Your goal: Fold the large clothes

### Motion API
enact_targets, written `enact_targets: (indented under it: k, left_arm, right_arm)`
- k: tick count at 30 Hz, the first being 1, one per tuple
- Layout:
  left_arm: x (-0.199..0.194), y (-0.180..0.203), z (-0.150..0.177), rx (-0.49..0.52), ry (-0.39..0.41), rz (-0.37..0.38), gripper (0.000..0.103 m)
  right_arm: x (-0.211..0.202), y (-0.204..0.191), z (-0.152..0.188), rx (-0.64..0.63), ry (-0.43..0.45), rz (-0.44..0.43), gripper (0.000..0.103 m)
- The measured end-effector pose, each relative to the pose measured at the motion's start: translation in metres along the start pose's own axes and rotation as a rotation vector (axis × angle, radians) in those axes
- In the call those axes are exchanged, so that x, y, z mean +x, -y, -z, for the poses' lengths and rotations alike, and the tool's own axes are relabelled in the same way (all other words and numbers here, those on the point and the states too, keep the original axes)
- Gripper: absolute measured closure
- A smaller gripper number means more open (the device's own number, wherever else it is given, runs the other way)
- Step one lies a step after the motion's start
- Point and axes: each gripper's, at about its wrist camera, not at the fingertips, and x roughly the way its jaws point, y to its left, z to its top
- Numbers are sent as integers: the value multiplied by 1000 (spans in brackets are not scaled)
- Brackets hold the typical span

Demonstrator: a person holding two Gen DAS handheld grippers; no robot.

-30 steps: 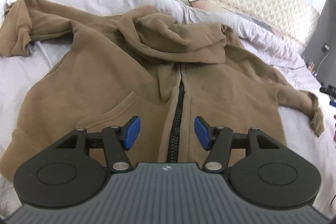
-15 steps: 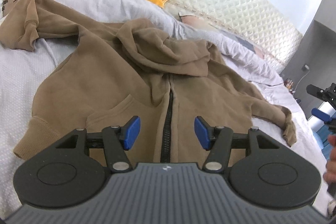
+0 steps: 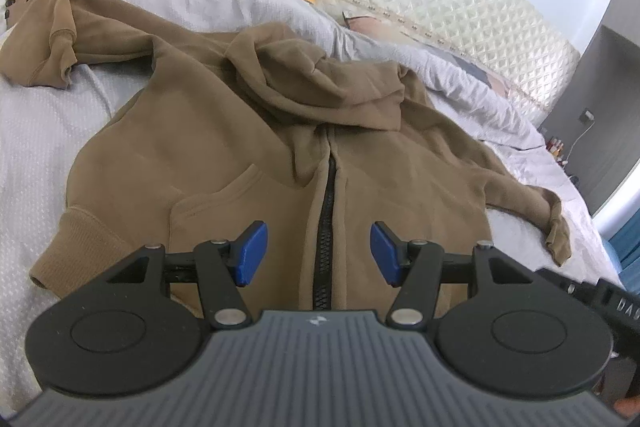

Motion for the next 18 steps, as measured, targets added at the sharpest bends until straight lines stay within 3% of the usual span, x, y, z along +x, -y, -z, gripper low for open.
enact_targets:
  k: [5, 11, 18]
  left_arm:
    - [11, 3, 3, 15, -29, -28, 40]
    - [19, -4, -1, -12, -64, -45, 40]
    - [19, -24, -22, -55, -173, -65, 39]
  right_arm:
    - [14, 10, 7, 54, -63, 3, 16]
    - [18, 12, 12, 34, -84, 11, 16]
    - [19, 27, 12, 106, -110, 12, 16]
